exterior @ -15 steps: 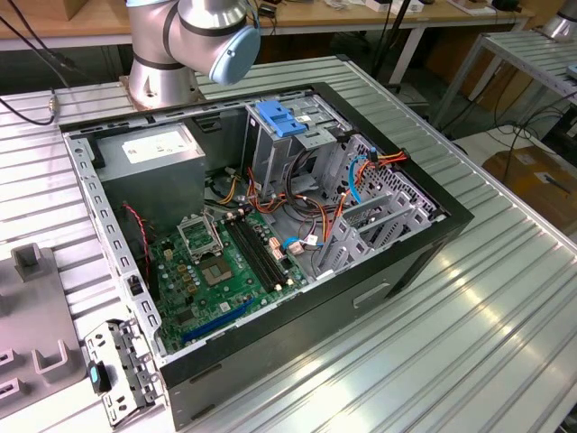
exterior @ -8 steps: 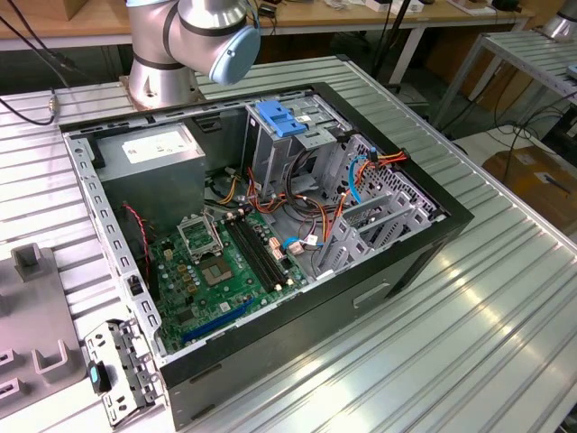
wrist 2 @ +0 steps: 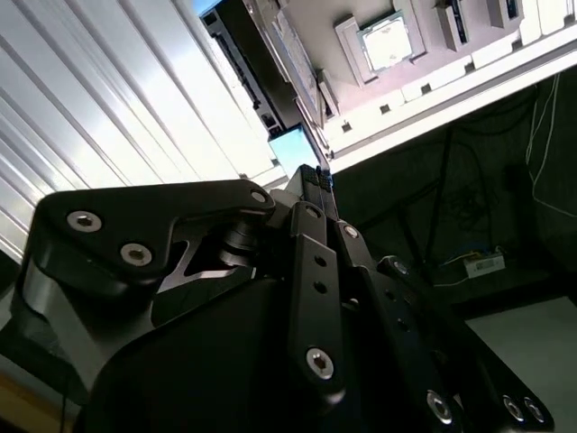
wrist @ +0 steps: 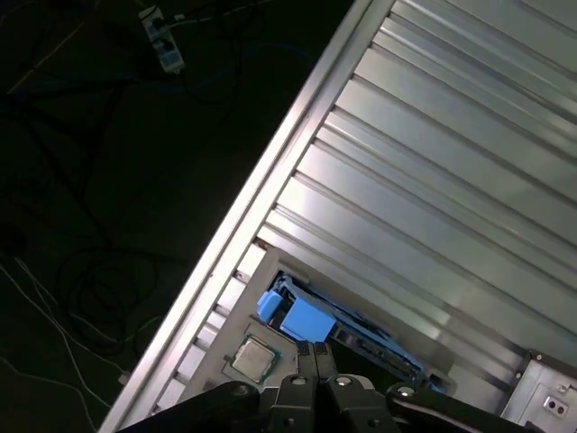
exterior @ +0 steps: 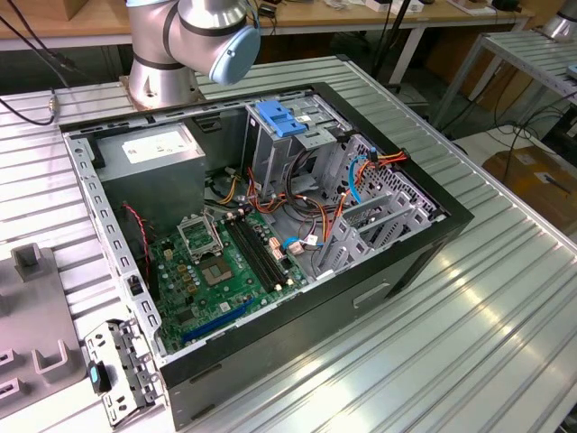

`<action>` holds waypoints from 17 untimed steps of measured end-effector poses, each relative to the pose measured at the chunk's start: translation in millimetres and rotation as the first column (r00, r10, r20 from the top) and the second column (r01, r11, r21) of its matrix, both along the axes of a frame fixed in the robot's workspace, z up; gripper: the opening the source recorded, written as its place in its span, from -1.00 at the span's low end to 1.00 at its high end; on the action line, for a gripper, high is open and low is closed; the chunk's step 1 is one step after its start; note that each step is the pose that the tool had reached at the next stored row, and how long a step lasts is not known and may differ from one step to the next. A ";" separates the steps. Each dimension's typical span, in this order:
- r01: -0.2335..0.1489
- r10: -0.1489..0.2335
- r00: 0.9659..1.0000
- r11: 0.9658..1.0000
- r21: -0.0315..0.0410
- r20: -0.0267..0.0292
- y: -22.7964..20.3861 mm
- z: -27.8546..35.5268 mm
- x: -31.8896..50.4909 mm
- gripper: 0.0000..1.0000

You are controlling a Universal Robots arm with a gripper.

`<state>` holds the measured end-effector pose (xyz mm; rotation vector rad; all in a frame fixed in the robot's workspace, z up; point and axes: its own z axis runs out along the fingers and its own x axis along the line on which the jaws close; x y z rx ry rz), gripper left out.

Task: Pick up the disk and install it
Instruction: 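Pick up the disk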

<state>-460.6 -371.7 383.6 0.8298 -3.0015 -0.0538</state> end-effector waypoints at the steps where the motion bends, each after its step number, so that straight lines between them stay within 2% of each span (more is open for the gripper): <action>1: -0.015 0.015 1.000 1.000 0.000 0.000 0.0 0.0 0.0 -0.79; 6: -0.061 0.061 0.998 0.998 0.000 0.000 0.0 0.0 0.0 -0.79; 11: -0.104 0.104 0.995 0.995 0.000 0.000 0.0 0.0 0.0 -0.79; 14: -0.134 0.134 0.991 0.991 0.000 0.000 0.0 0.0 0.0 -0.79; 15: -0.153 0.153 0.988 0.988 0.000 0.000 0.0 0.0 0.0 -0.79; 17: -0.171 0.171 0.985 0.985 0.000 0.000 0.0 0.0 0.0 -0.79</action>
